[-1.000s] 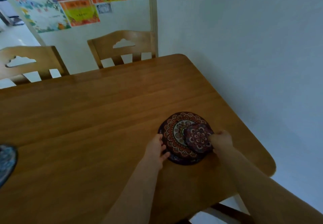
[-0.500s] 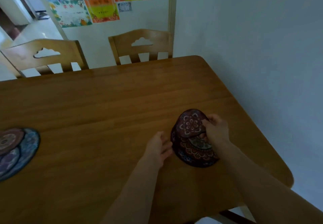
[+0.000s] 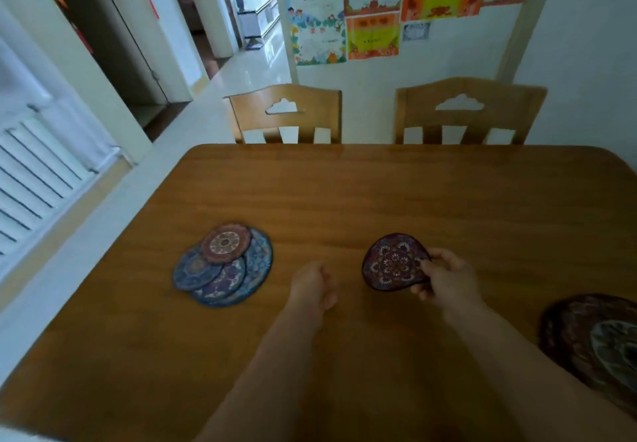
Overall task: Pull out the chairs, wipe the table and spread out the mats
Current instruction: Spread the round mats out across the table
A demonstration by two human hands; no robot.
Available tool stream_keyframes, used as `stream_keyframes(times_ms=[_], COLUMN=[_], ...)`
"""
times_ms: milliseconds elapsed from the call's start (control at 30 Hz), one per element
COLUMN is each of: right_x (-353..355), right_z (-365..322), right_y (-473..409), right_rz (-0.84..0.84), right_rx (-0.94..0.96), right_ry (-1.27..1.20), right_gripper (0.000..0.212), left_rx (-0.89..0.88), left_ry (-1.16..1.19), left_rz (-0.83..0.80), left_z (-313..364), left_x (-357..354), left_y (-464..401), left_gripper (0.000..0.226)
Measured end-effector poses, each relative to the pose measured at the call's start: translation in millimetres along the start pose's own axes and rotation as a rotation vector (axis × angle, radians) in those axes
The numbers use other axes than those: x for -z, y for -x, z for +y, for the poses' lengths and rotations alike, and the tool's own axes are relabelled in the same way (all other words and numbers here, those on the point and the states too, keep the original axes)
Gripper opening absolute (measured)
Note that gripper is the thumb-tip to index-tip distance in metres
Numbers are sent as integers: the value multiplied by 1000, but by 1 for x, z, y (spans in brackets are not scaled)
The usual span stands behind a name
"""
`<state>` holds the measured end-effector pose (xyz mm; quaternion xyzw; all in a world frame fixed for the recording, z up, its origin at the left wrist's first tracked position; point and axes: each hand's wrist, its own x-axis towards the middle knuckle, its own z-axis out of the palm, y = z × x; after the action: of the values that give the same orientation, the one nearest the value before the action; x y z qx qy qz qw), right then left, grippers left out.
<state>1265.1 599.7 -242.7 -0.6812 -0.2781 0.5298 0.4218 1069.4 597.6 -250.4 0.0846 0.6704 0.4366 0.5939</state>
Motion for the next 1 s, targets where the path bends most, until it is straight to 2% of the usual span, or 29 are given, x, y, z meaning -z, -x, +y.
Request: stream_keyframes(times_ms=[133,200,300,367,433,600,667,733,833,900,1000], right_x=[-69,-98,-131,-149,-159,-177,-183,-190,-197,-201,-205], right_z=[1,2,2,1,1,-5,-9,-13,-21,-25,-34], right_y=[-3,-7,-14,-17,-21,-33,-42,-51,-66,-75,-98], right_rz=[-50,-57,-70,-82,-89,-107,-117,-125,-137,-138,-120], right_rx=[-27,-35,-41,-41,-42,-39,-35,-31,-30,-35,-56], right_ry=[21,33,38,26,27,34,40,41,31,14,-17], right_gripper=[17,20,23,22,22,20,19,18,17,17,18], left_rx=[-54,-126,-220,-267,-262,-251,-275,-273,-354,-410,-429], left_ry=[-9,-35,-131,-279,-427,-706,-810,-829,-851,-822,-621], left_rz=[86,148,335,475,549,536,536,538,480,427,304], left_z=[43,58,77,87,95,103,104,104,109,117,136], left_x=[63,90,123,141,149,158,160,161,156,149,127], left_y=[-43,-66,-97,-119,-132,-148,-154,-163,-179,-185,-197], left_gripper=[18,8,24,28,44,83,90,83,52,47,29])
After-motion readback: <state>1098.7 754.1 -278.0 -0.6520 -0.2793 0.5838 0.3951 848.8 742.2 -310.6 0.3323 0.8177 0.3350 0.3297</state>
